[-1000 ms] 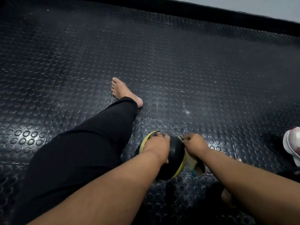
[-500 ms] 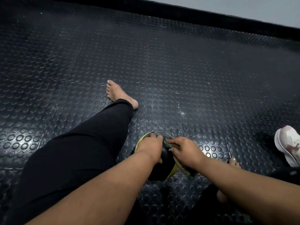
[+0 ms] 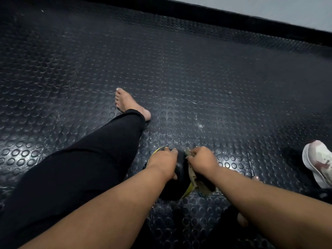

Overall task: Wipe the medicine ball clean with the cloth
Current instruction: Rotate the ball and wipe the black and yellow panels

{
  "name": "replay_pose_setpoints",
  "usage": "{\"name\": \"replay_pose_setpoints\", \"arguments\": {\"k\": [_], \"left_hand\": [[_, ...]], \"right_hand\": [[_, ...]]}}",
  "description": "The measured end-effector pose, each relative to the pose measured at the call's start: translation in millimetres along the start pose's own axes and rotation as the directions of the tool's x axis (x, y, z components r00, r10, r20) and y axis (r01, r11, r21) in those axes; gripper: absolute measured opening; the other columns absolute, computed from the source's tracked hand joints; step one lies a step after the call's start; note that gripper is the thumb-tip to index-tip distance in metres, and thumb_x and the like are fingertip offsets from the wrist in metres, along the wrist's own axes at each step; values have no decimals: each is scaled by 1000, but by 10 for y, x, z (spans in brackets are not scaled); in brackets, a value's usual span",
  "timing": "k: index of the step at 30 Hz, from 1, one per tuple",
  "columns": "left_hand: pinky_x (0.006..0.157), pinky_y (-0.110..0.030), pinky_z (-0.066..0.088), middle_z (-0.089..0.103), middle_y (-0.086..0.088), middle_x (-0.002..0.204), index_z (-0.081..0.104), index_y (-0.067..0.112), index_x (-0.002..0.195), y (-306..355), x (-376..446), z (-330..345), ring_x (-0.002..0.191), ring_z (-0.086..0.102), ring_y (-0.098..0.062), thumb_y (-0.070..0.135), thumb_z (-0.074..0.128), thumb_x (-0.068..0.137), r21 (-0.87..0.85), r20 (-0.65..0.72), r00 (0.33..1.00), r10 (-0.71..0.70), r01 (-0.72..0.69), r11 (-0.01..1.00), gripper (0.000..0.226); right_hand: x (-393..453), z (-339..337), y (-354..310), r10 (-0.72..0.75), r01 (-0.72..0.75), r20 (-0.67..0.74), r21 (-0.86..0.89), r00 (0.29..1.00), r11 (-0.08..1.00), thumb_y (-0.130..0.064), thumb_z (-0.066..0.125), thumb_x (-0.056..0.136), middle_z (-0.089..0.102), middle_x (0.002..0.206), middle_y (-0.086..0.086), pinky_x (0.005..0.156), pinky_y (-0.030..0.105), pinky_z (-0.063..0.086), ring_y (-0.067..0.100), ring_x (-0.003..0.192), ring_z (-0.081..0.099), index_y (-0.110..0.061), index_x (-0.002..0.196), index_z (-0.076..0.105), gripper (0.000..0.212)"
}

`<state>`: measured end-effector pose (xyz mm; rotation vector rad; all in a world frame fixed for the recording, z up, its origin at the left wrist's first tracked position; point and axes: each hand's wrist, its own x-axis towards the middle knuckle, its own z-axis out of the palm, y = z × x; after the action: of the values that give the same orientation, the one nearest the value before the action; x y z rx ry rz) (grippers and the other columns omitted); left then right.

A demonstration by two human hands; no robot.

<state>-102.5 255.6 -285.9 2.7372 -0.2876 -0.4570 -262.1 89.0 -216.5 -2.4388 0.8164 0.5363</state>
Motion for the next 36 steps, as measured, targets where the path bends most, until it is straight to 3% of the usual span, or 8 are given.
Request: {"name": "replay_pose_setpoints", "arguments": {"k": [3,12,16,20,23,27,33,36], "left_hand": [[95,-36,46,46,-11,140,38,12,142,693,-1161,-75,126,52,-30,34,79,78,191,535,813,230,-382,904,79],[105,-38,42,30,-13,153,26,12,151,817,-1240,64,136,40,-30,35,77,80,190,502,835,224,-360,913,90],[110,-38,39,31,-9,155,27,11,150,788,-1186,60,139,37,-27,45,78,77,145,473,848,239,-342,928,96],[96,-34,45,56,-5,132,51,15,131,852,-1249,46,122,53,-26,48,76,79,47,397,864,310,-356,933,66],[95,-31,45,64,-2,124,55,23,131,807,-1153,-18,118,57,-25,40,81,74,-75,372,871,322,-318,945,64],[107,-35,41,48,0,143,41,26,145,628,-1016,-74,132,47,-24,31,89,66,-77,423,868,261,-252,965,92],[101,-38,46,57,-1,131,42,25,140,624,-1080,57,122,54,-25,27,88,67,43,538,823,185,-245,968,87],[98,-35,48,62,-3,125,50,21,133,619,-1060,66,117,58,-25,26,88,66,68,528,833,168,-238,969,77]], "right_hand": [[-184,67,10,-143,140,-51,-58,988,988,-15,55,84,63,90,12,71,26,42,29,90,61,-7,88,67,15],[-375,159,400,-469,460,20,-244,883,854,-18,60,84,56,104,5,81,32,47,26,96,56,-13,116,61,32],[-267,57,538,-191,188,-78,-42,978,981,-21,60,84,63,104,4,80,24,43,21,95,59,-16,111,63,27],[-64,65,540,110,-103,-96,69,989,992,-17,58,87,66,114,8,78,22,41,23,101,61,-11,118,62,32],[-17,48,547,154,-150,-58,57,986,987,-15,56,87,66,113,11,78,23,41,26,102,61,-12,120,60,33],[27,-39,584,184,-183,-47,35,982,983,-16,58,87,66,112,11,77,23,40,26,103,60,-12,118,61,31],[-26,-50,402,215,-213,-36,48,976,976,-19,59,80,61,72,9,56,25,43,25,68,57,-8,71,58,15],[-193,19,153,37,-37,-52,8,998,999,-21,60,79,68,88,6,72,23,45,24,88,62,-14,91,67,16]]}}
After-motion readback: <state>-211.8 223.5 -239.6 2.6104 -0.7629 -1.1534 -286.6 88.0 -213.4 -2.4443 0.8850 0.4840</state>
